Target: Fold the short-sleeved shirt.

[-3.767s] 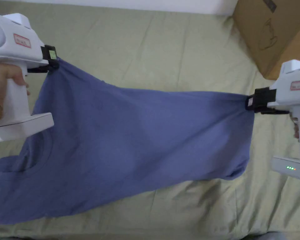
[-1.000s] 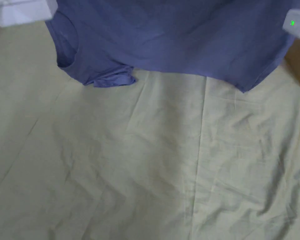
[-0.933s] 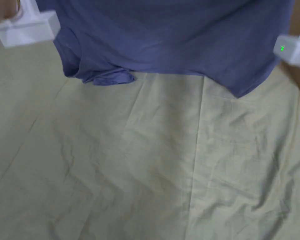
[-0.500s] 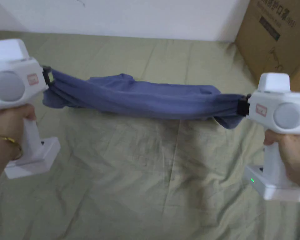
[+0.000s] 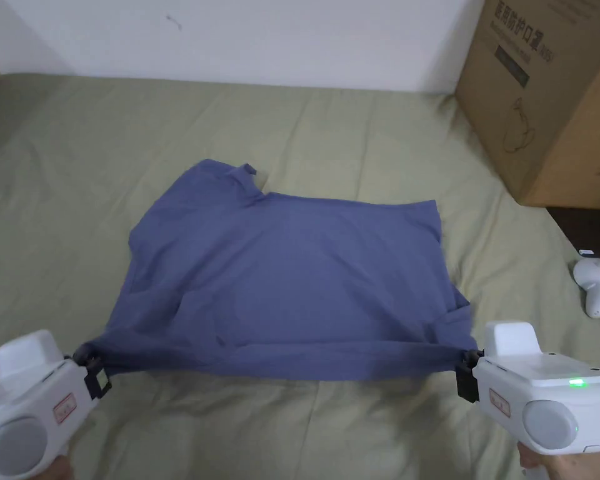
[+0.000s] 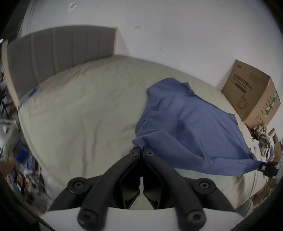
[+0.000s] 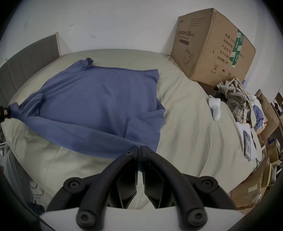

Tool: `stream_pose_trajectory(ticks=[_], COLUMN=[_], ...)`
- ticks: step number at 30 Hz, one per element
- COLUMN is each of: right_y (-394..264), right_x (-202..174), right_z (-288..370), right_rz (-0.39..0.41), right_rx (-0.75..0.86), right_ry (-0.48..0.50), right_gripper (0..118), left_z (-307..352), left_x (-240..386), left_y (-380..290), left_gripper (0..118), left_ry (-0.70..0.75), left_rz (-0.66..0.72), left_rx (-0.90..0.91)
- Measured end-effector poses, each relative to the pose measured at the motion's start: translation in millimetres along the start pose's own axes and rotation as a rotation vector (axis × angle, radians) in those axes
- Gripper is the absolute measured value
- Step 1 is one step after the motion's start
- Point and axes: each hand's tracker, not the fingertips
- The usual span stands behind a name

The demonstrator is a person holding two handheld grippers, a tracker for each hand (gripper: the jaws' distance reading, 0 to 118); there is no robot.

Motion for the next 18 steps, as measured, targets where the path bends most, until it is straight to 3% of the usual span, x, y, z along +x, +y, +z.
stream_pose_trajectory(ticks=[3, 7, 11, 12, 13, 14, 15, 16, 18], right_y=[-15.9, -44.3, -61.6, -64.5, -65.1, -65.7, -65.7, -64.8, -55.1], right_x=[5.7, 10.6, 6.9, 4.7, 4.5, 6.1, 8.2, 8.9, 14.8], right_z=[5.2, 14.6, 26.2, 28.7, 31.3, 34.5, 37.8, 43.6, 57.2], right_rz=[-0.03, -0.165, -0.195, -0.198, -0.197, -0.195, -0.199, -0.207, -0.21], right_rx=[-0.054, -0.085, -0.102, -0.109, -0.118, -0.115, -0.11, -0.102, -0.064], right_ry=[0.02, 0.056, 0.07, 0.073, 0.064, 0.063, 0.055, 0.036, 0.01], right_gripper=[3, 3, 4, 8, 25, 55, 96, 109, 111], left_z=[6.7, 21.5, 27.2, 29.0, 31.1, 33.5, 36.1, 39.5, 52.1], left_x=[-11.8, -24.7, -30.0, -29.2, -28.7, -30.4, -32.6, -35.0, -36.9], left_y=[-17.1, -25.0, -26.2, -25.3, -27.8, -27.4, -26.5, -24.5, -16.5], left_gripper=[0, 0, 3, 21, 40, 66, 95, 110, 117], left_ry=[0.023, 0.036, 0.036, 0.05, 0.083, 0.104, 0.109, 0.111, 0.078], left_rz=[0.024, 0.104, 0.14, 0.137, 0.12, 0.122, 0.132, 0.143, 0.177], left_rx=[-0.032, -0.049, -0.062, -0.062, -0.069, -0.064, -0.057, -0.046, 0.024])
